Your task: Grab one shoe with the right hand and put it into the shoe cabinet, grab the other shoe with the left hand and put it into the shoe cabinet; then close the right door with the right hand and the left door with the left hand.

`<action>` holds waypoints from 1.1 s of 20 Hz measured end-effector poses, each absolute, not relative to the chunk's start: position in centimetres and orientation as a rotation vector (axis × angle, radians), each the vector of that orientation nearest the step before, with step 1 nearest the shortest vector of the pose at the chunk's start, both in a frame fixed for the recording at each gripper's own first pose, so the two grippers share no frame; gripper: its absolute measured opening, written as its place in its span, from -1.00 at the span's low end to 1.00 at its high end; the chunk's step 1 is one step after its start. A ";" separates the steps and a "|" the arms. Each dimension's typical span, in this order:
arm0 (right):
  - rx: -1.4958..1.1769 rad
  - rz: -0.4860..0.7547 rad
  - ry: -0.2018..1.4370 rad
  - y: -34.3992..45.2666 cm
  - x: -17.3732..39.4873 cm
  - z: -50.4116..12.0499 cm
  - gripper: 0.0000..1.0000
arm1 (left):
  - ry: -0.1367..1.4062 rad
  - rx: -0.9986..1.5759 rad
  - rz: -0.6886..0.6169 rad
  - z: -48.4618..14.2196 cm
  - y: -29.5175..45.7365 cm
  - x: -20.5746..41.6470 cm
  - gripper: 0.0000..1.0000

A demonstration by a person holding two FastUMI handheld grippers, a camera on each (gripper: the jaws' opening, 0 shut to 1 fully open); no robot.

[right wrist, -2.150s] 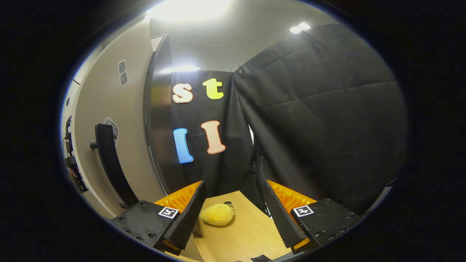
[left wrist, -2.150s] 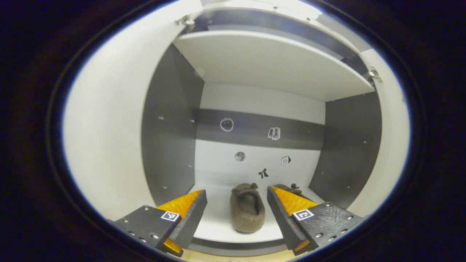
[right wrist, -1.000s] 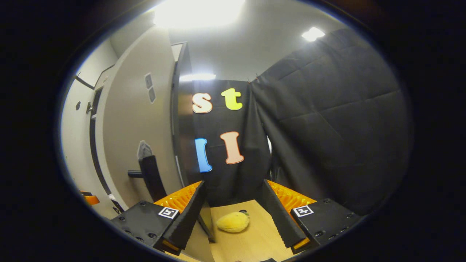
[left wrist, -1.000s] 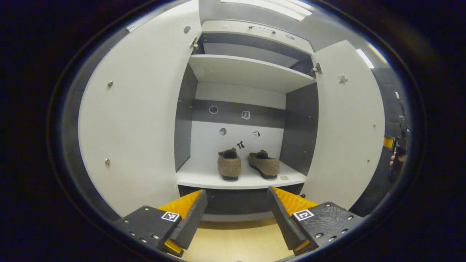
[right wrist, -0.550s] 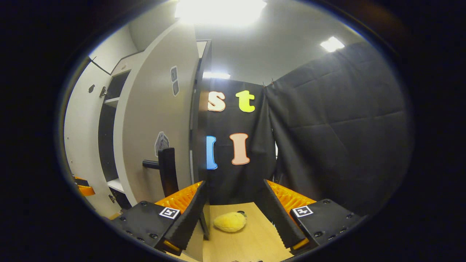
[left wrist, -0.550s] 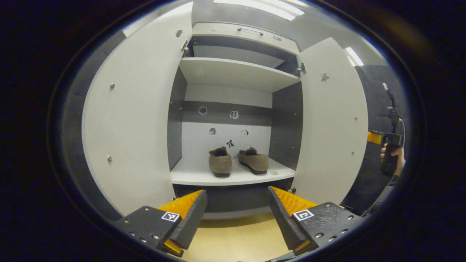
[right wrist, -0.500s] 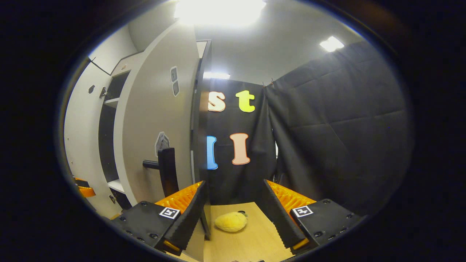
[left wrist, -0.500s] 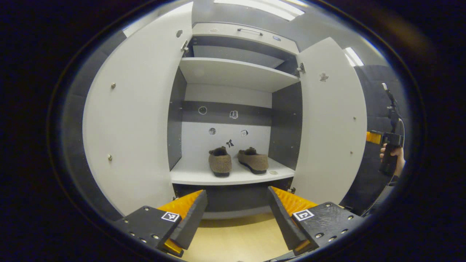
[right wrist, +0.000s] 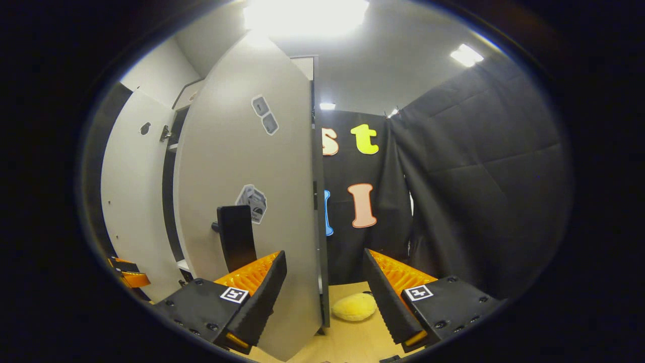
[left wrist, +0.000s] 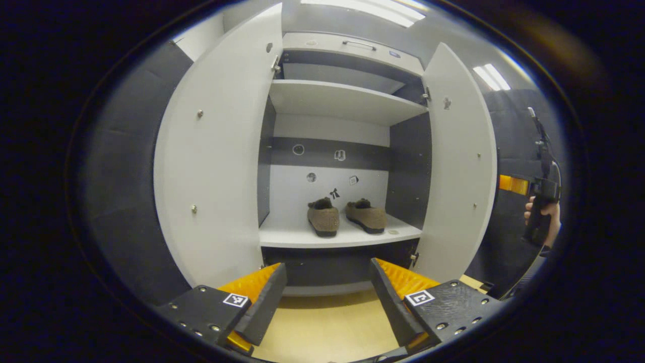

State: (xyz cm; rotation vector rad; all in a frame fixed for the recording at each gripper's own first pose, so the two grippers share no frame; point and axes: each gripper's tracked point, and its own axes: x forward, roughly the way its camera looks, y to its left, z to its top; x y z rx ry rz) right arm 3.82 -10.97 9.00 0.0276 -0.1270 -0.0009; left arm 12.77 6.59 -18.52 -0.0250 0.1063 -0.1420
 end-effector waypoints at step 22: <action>0.141 -0.009 -0.015 -7.7 6.0 5.0 0.94 | 0.014 -0.036 0.244 -16.1 24.4 3.3 0.92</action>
